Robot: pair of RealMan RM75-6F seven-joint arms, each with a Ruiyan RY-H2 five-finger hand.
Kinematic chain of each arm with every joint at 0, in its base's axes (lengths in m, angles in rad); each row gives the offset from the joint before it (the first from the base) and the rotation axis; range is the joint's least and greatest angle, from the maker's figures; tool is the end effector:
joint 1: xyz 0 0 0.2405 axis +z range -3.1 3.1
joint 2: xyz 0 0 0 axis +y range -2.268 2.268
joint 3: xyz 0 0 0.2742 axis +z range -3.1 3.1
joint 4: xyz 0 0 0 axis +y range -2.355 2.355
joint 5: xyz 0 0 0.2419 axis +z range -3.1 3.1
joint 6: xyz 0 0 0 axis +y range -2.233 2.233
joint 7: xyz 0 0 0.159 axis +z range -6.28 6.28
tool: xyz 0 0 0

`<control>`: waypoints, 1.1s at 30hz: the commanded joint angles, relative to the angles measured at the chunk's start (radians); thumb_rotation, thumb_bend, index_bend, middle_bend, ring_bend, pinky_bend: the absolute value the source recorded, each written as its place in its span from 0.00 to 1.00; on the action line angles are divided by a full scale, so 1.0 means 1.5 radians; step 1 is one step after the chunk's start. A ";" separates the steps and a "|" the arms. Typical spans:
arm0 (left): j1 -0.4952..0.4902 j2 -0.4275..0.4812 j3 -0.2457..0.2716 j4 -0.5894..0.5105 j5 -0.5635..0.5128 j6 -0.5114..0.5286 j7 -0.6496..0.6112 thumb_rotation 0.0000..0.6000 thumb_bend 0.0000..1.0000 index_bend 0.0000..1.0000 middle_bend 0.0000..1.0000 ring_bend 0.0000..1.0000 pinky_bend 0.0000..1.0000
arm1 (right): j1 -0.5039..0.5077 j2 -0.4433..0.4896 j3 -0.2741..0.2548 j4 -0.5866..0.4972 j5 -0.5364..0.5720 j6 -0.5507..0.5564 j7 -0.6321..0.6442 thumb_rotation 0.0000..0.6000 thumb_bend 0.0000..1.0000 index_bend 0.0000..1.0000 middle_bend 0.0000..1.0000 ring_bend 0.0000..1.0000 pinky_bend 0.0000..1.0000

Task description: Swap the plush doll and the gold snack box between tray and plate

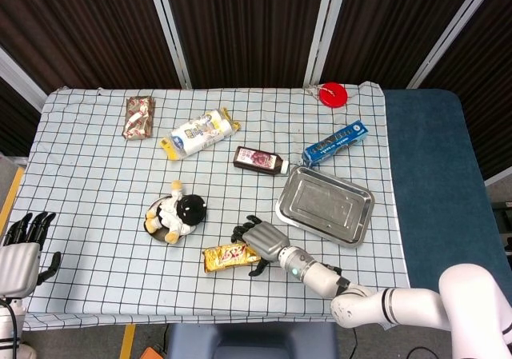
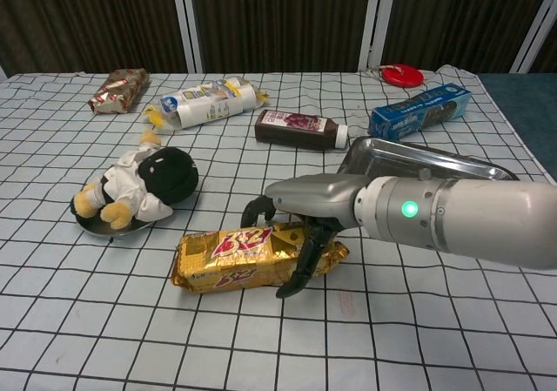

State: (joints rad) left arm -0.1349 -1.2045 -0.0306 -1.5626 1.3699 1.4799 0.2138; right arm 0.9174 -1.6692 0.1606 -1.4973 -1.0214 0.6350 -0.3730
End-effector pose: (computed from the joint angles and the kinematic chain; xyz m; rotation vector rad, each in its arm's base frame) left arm -0.3521 0.2122 0.1162 -1.3770 -0.8166 -0.7240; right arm -0.0818 -0.3336 -0.1400 2.3119 -1.0871 0.8109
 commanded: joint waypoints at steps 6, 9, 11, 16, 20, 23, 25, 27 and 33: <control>0.002 0.003 -0.003 -0.004 0.004 -0.006 -0.002 1.00 0.43 0.11 0.10 0.00 0.12 | -0.015 -0.045 -0.015 0.045 -0.043 0.099 -0.012 1.00 0.17 0.72 0.53 0.62 0.51; 0.002 0.003 -0.003 -0.006 0.004 -0.011 0.001 1.00 0.43 0.11 0.10 0.00 0.12 | -0.030 -0.053 -0.015 0.057 -0.068 0.144 -0.006 1.00 0.27 0.81 0.61 0.70 0.59; 0.002 0.004 -0.003 -0.008 0.004 -0.014 0.003 1.00 0.43 0.11 0.10 0.00 0.12 | -0.041 -0.052 -0.013 0.060 -0.084 0.171 0.002 1.00 0.31 0.85 0.63 0.72 0.62; 0.003 0.004 -0.002 -0.011 0.007 -0.019 0.008 1.00 0.44 0.12 0.10 0.01 0.12 | -0.073 -0.014 -0.014 0.038 -0.108 0.232 0.005 1.00 0.33 0.86 0.65 0.74 0.63; 0.004 0.005 -0.003 -0.014 0.008 -0.020 0.013 1.00 0.43 0.12 0.10 0.03 0.12 | -0.112 0.041 -0.018 0.004 -0.097 0.277 -0.009 1.00 0.33 0.86 0.65 0.74 0.63; 0.007 0.004 -0.007 -0.015 0.008 -0.012 0.018 1.00 0.43 0.12 0.11 0.03 0.12 | -0.144 0.088 -0.027 -0.012 -0.080 0.294 -0.011 1.00 0.33 0.86 0.65 0.74 0.64; 0.008 0.004 -0.008 -0.017 0.009 -0.009 0.019 1.00 0.43 0.13 0.11 0.03 0.12 | -0.160 0.107 -0.034 -0.009 -0.074 0.299 -0.002 1.00 0.33 0.86 0.65 0.74 0.64; 0.009 0.004 -0.009 -0.018 0.010 -0.007 0.020 1.00 0.43 0.13 0.11 0.03 0.11 | -0.178 0.123 -0.040 0.004 -0.070 0.301 0.019 1.00 0.33 0.86 0.65 0.74 0.65; 0.010 0.002 -0.011 -0.017 0.008 -0.010 0.026 1.00 0.43 0.13 0.11 0.03 0.11 | -0.208 0.134 -0.051 0.073 -0.079 0.292 0.076 1.00 0.33 0.84 0.65 0.73 0.65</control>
State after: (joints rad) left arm -0.1194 -1.2019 -0.0467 -1.5885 1.3816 1.4650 0.2522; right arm 0.6239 -1.4776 0.0939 -1.4203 -1.1329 1.0770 -0.2794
